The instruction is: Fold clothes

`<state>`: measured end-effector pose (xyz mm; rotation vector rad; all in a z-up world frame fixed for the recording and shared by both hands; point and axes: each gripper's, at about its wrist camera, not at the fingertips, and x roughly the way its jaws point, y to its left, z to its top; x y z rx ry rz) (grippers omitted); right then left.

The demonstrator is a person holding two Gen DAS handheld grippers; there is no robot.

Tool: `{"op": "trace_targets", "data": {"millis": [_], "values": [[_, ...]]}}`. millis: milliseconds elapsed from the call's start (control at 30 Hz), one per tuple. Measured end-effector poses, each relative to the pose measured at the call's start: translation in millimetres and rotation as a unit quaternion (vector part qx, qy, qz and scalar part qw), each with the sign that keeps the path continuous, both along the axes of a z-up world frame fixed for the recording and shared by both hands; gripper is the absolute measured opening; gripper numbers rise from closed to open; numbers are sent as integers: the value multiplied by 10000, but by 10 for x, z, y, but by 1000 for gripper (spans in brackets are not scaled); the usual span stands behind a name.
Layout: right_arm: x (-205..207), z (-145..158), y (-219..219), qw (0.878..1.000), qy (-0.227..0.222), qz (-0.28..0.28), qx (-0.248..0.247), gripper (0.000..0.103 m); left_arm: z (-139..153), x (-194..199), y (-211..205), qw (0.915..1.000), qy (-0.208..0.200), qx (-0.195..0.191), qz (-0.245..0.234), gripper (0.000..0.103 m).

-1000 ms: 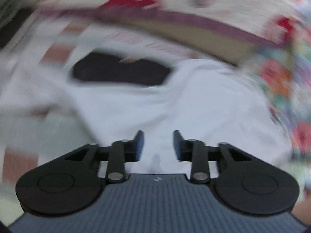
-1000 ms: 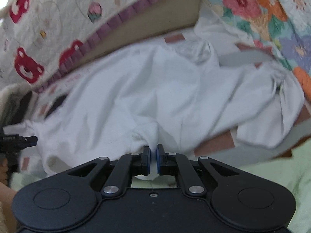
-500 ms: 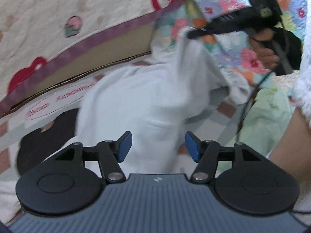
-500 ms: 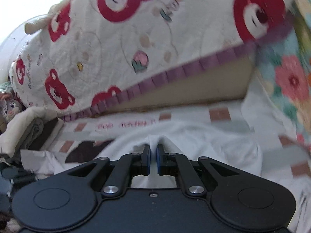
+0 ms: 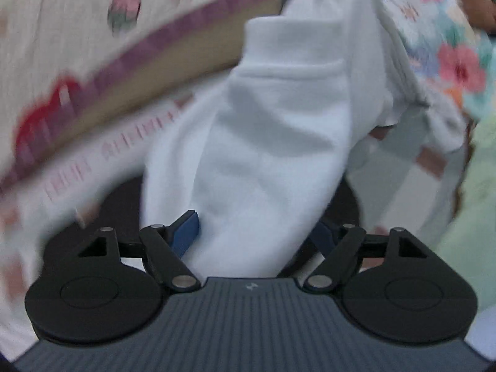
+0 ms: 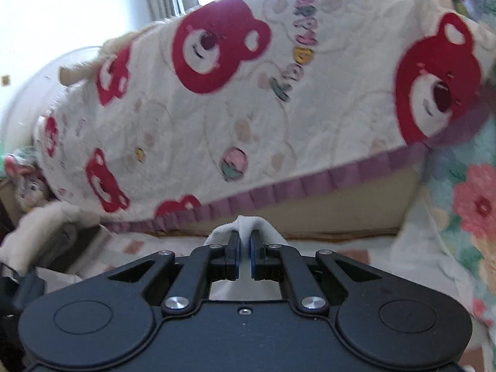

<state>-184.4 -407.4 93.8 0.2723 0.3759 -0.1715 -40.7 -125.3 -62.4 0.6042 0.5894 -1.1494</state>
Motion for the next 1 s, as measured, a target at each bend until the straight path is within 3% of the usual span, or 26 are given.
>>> {"op": "trace_targets", "data": {"millis": [33,67,100,200,300,367,433,467,500,633,733,833,967,1000], "values": [[49,18,-19,10000,-64,56,-30,7,10,-1,-32,9999,-170,1,25,39],[113,17,-36,9999,-93,103,-62,7,22,33,-82,9996,-240,91,113,4],[181,3,-64,9998,-113,138,-52,7,52,98,-131,9983,-400,184,394,2],[406,-103,-196,9992,18,396,109,16,186,327,-249,9890,-825,353,1174,2],[631,-152,-270,9936,203,1114,-60,16,402,601,-214,9882,-597,-23,1408,2],[762,-121,-284,9902,639,1169,-410,20,431,713,-232,9866,-641,0,1498,3],[796,-118,-322,9871,975,1105,-628,32,426,779,-253,9858,-660,6,1545,3],[782,-151,-361,9853,1162,1104,-587,45,417,789,-283,9858,-637,-12,1552,3],[754,-205,-392,9832,1358,1091,-538,50,391,790,-268,9859,-620,-25,1555,3],[437,-493,-430,9792,1854,705,-429,50,284,809,-277,9847,-726,45,1584,3],[131,-600,-433,9840,1753,282,130,50,185,832,-270,9845,-693,125,1606,3],[0,-703,-361,9822,1870,-105,-125,51,108,886,-217,9845,-435,146,1694,3],[114,-1047,-405,9682,2453,-210,-439,50,-6,946,-125,9840,-40,19,1782,5],[139,-1131,-406,9668,2470,-200,-631,51,-55,940,-118,9853,-12,-8,1706,12]]}}
